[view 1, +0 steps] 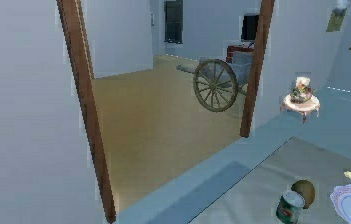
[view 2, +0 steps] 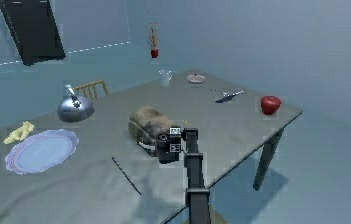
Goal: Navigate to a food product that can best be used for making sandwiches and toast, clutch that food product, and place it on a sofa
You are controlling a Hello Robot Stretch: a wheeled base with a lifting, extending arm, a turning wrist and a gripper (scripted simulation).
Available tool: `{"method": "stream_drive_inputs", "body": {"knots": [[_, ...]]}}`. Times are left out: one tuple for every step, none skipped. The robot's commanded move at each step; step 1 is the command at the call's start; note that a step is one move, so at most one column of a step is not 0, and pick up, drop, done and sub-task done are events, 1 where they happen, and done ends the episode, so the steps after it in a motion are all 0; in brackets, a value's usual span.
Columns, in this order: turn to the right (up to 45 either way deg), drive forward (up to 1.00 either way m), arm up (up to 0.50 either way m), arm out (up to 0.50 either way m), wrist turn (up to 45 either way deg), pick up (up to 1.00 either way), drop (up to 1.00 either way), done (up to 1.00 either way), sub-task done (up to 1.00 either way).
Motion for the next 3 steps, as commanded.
{"method": "stream_drive_inputs", "body": {"knots": [[0.0,0.0,0.0,0.0,0.0,1.0,0.0,0.0,0.0],[0.0,0.0,0.1,0.0,0.0,0.0,0.0,0.0,0.0],[0.0,0.0,0.14,0.0,0.0,0.0,0.0,0.0,0.0]]}}
